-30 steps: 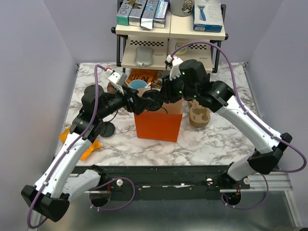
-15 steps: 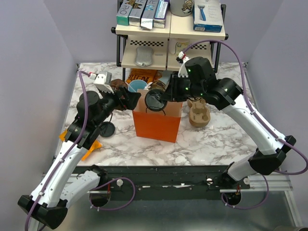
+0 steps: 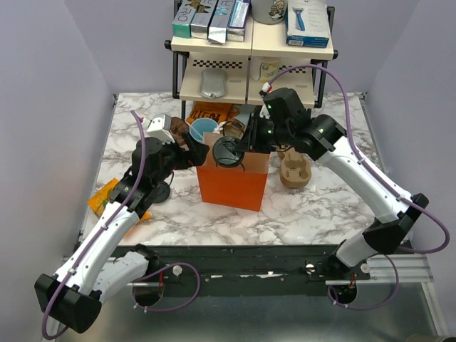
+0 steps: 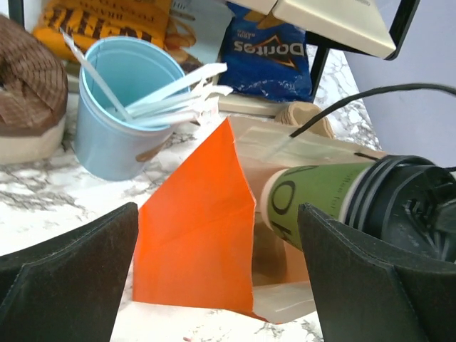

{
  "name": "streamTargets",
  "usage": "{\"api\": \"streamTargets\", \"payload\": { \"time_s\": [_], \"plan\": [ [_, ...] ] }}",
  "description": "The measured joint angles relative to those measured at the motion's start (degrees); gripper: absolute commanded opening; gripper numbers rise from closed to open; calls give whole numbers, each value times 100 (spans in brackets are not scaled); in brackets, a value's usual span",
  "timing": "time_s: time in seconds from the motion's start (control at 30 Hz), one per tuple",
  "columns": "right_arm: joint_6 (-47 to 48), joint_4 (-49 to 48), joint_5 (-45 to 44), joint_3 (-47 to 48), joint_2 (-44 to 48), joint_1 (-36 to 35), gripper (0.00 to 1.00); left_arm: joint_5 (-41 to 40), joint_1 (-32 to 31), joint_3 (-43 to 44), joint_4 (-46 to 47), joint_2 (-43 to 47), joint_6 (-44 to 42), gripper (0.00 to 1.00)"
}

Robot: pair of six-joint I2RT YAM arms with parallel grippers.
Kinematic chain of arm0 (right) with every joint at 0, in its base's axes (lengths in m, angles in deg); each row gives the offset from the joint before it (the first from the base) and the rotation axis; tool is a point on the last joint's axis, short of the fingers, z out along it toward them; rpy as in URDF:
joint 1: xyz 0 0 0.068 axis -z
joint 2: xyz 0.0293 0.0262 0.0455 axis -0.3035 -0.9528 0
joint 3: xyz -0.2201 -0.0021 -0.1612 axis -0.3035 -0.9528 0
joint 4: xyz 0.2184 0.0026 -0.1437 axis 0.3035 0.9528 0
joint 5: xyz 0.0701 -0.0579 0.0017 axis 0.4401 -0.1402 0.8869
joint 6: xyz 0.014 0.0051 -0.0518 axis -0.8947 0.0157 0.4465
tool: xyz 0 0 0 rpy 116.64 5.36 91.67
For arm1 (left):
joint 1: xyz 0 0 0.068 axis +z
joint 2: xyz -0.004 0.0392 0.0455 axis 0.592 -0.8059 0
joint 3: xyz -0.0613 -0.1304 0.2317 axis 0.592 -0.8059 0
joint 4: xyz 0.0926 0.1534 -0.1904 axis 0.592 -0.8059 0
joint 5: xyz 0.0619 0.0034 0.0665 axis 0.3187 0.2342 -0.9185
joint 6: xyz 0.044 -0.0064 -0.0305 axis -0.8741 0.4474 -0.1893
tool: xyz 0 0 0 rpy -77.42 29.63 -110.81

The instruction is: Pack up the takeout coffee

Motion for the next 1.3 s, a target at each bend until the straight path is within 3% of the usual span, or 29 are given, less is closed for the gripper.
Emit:
{"api": "streamTargets", "payload": {
  "time_s": [0.57, 1.3],
  "plan": [
    [-756, -354, -90, -463, -166, 9, 1, 24, 2, -1403, 1132, 782, 1499, 99],
    [-1193, -780, 76, -1276, 442, 321, 1, 551, 0, -1554, 1779, 874, 984, 92]
  ]
}}
